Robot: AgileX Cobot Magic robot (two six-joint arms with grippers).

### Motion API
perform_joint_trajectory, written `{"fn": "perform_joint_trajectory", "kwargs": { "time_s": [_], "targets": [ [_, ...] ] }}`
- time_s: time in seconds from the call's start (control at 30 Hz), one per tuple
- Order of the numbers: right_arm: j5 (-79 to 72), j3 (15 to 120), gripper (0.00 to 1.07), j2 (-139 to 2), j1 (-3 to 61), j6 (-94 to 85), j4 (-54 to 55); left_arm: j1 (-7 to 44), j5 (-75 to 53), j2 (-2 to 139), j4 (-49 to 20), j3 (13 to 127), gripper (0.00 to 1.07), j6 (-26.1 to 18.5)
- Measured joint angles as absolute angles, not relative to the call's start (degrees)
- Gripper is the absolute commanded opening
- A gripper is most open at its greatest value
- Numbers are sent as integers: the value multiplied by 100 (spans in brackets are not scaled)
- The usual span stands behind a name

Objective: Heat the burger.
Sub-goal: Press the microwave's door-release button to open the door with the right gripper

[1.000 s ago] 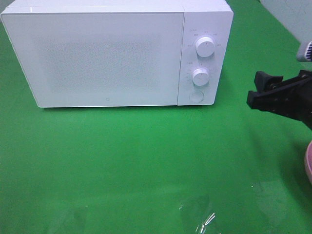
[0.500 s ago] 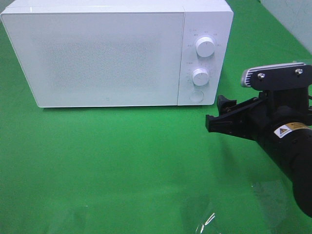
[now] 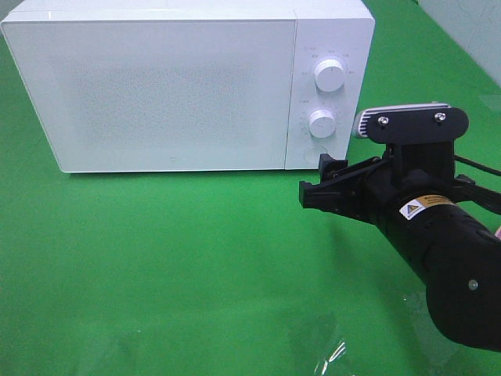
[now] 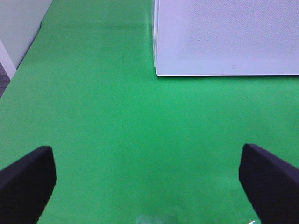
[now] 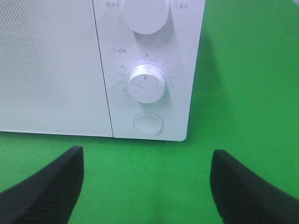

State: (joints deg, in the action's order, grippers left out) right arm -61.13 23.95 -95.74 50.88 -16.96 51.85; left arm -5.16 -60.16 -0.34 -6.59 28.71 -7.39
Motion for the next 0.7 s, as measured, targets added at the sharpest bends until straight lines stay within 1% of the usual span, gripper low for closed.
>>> {"fn": "perform_joint_trajectory", "kwargs": {
  "time_s": [0.03, 0.07, 0.13, 0.23, 0.3, 0.33, 0.37, 0.4, 0.43, 0.47, 0.5, 0.53, 0.57, 0.6, 0.63, 0.67, 0.7],
  "targets": [
    [-6113, 2395, 69, -9574, 5088, -1238, 5180, -516, -6016, -34, -659, 2871, 100, -739],
    [-6113, 2395, 69, -9574, 5088, -1238, 5180, -516, -6016, -34, -659, 2871, 100, -739],
    [-6113, 2395, 62, -9574, 5088, -34, 5185, -516, -6016, -34, -659, 2871, 100, -739],
    [-6113, 2395, 60, -9574, 5088, 275, 5185, -516, -6016, -34, -659, 2871, 100, -739],
    [-6113, 2395, 48, -9574, 5088, 1822, 5185, -516, -6016, -34, -659, 2871, 100, -739],
    [-6113, 2395, 48, -9574, 5088, 1822, 5185, -516, -6016, -34, -659, 2871, 100, -739],
    [-6113, 2395, 42, -9574, 5088, 2653, 5185, -516, -6016, -34, -659, 2871, 100, -739],
    [-6113, 2395, 42, -9574, 5088, 2653, 5185, -516, -6016, -34, -659, 2871, 100, -739],
    [-6113, 2395, 35, -9574, 5088, 3358, 5185, -516, -6016, -34, -659, 2871, 100, -739],
    [-6113, 2395, 35, -9574, 5088, 3358, 5185, -516, -6016, -34, -659, 2871, 100, -739],
    [-6113, 2395, 31, -9574, 5088, 3707, 5185, -516, -6016, -34, -659, 2871, 100, -739],
    [-6108, 2395, 22, -9574, 5088, 4280, 5185, -516, -6016, -34, -659, 2871, 100, -739],
    [-6108, 2395, 22, -9574, 5088, 4280, 5185, -516, -6016, -34, -659, 2871, 100, -739],
    [-6108, 2395, 15, -9574, 5088, 4830, 5185, -516, -6016, -34, -659, 2871, 100, -739],
    [-6108, 2395, 15, -9574, 5088, 4830, 5185, -516, -6016, -34, -659, 2871, 100, -739],
    [-6108, 2395, 10, -9574, 5088, 5214, 5185, -516, -6016, -34, -659, 2871, 100, -739],
    [-6108, 2395, 10, -9574, 5088, 5214, 5185, -516, -6016, -34, -659, 2871, 100, -739]
  ]
}}
